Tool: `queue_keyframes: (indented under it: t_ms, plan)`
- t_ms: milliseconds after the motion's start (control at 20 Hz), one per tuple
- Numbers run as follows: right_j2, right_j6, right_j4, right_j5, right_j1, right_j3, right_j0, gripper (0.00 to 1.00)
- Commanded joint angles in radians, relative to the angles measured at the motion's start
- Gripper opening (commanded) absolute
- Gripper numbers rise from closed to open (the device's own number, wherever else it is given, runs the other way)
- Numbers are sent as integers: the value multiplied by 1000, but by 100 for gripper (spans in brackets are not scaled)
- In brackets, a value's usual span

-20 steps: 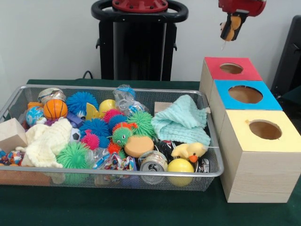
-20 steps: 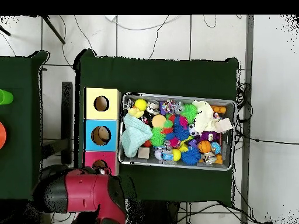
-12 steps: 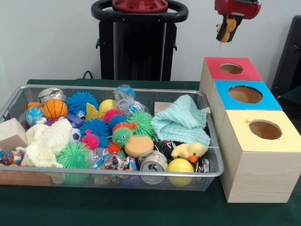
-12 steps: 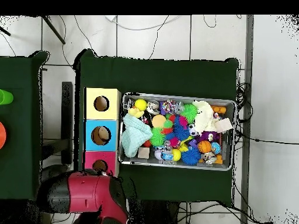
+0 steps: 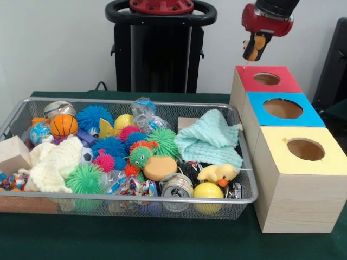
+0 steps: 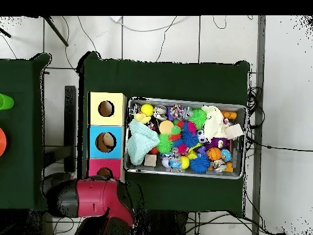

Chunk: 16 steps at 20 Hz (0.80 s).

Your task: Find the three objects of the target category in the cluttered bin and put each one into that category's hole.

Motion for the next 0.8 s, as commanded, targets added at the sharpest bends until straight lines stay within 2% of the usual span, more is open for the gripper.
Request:
queue_keyframes:
  t_ms: [50, 800]
  plan:
    - [45, 247, 20, -26, 92, -57, -7, 0]
    - [0, 273, 28, 43, 122, -120, 58, 0]
